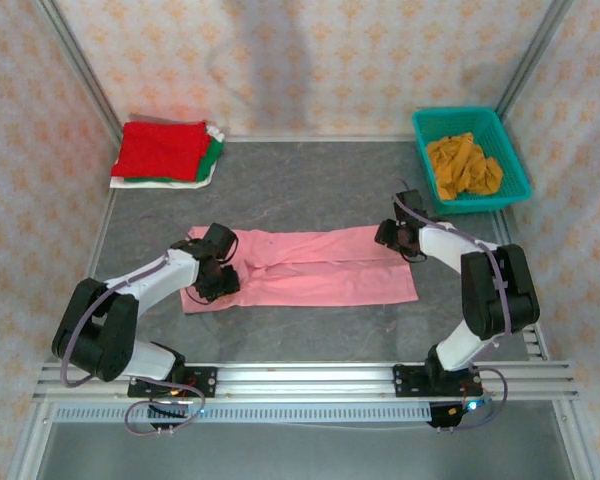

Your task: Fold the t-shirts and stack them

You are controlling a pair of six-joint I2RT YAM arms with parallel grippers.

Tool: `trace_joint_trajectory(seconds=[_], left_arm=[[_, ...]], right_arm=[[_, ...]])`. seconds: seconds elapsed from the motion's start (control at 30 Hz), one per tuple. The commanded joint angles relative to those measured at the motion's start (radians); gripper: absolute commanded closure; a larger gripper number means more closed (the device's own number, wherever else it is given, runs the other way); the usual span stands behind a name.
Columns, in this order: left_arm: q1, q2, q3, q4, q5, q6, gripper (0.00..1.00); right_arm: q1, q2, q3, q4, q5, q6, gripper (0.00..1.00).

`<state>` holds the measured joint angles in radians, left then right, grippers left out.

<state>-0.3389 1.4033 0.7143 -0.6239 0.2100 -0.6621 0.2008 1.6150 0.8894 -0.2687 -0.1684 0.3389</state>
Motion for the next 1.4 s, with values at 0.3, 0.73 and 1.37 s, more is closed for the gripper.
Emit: trace_joint_trajectory(seconds=[0.3,0.73,1.37], left_arm=[[-0.005,-0.043,0.021,-0.089,-0.092,-0.006,1.0],[0.092,-0.259,0.011,-0.26,-0.192,-0.019,1.0],[0.154,-0.446,-0.011,-0.216,-0.193,-0.045,0.58]], right_arm=[[-0.005,0.02,-0.006,0.003,0.017,-0.002,0.44],[-0.005,0.014,-0.004,-0.001,0.016,-0.001,0.44],[0.036,-0.047,0.062,-0.115,0.104,-0.034,0.44]])
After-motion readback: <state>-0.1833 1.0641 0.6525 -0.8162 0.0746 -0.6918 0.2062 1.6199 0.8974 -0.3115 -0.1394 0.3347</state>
